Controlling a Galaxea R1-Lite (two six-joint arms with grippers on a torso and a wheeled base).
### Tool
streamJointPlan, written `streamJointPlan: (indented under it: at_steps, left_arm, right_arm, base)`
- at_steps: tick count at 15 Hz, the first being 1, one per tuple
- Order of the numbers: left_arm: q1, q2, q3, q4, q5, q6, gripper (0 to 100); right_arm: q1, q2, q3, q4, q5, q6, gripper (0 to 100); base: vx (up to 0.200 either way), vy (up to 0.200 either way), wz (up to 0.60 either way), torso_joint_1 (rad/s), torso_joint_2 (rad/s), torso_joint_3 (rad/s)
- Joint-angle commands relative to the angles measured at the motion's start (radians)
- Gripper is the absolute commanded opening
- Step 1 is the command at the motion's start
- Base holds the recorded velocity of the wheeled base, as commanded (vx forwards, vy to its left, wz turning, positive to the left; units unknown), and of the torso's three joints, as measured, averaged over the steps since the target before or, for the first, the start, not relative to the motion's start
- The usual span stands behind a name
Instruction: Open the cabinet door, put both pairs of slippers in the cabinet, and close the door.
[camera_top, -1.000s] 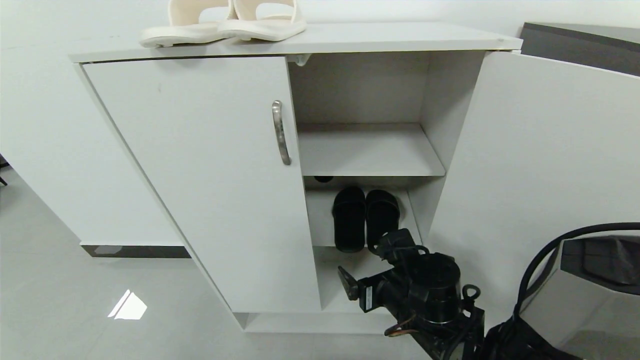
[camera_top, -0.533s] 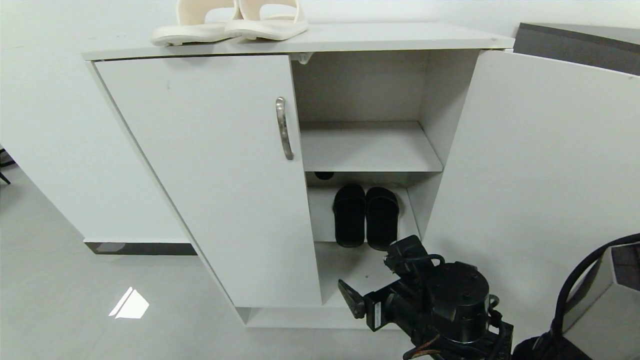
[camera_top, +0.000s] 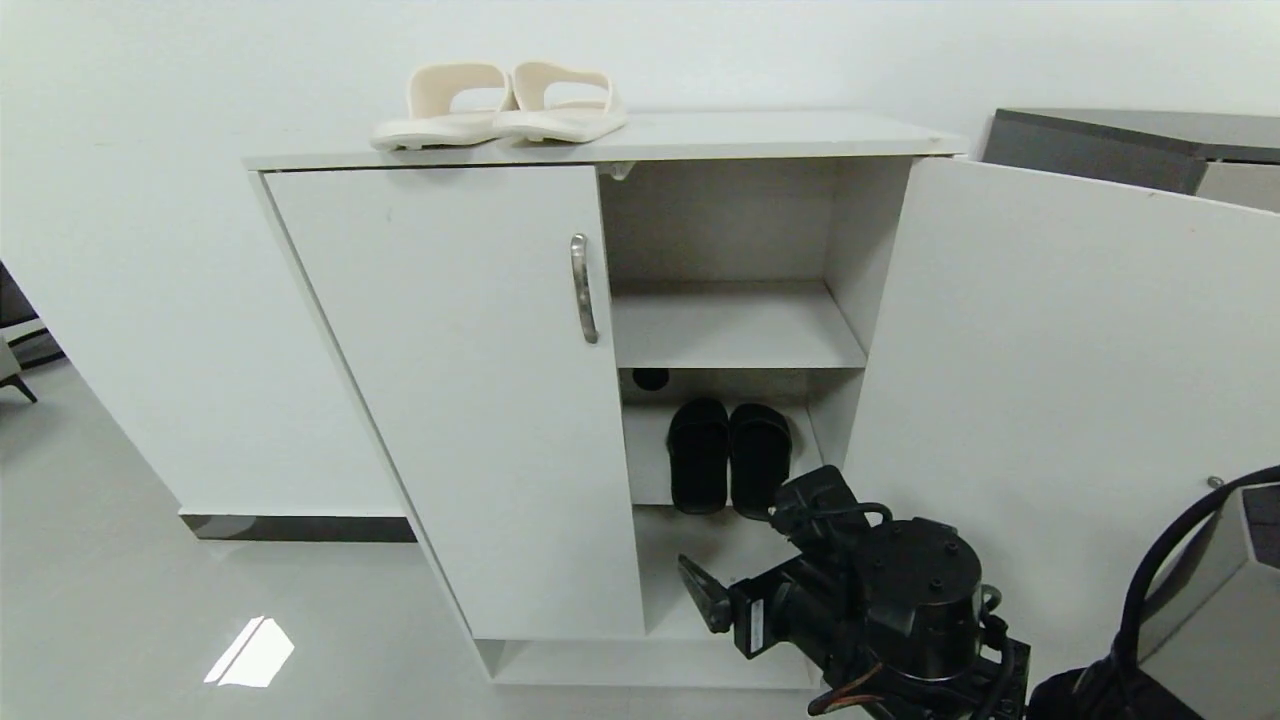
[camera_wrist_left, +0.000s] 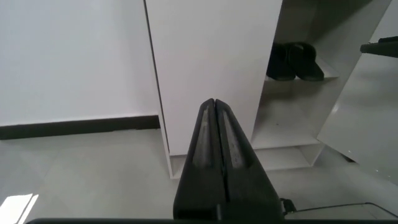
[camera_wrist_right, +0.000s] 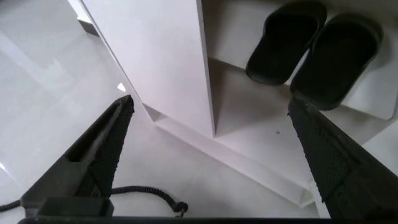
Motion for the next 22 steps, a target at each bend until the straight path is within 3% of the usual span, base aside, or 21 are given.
streamJointPlan:
  at_steps: [1,7,11,22]
  left_arm:
    - [0.0,0.001,0.0,0.0,0.002,0.0,0]
    - [0.0,0.001,0.0,-0.001,0.0,0.013,0]
    - [0.0,0.001,0.0,-0.001,0.0,0.011,0]
    - [0.0,0.001,0.0,0.0,0.0,0.011,0]
  right_arm:
    - [-0.001,0.001,0.001,0.0,0.0,0.001,100]
    - [-0.001,-0.01,0.032,-0.012,0.007,0.001,100]
    - [-0.008,-0.028,0.102,-0.077,0.15,0.018,100]
    - [-0.012,-0.022,0.119,-0.098,0.192,0.027,100]
  base:
    - [0.0,0.0,0.0,0.007,0.0,0.207]
    - [0.0,0.0,0.0,0.003,0.0,0.175]
    - [0.0,0.0,0.0,-0.001,0.0,0.013]
    - [0.0,0.2,0.0,0.003,0.0,0.004]
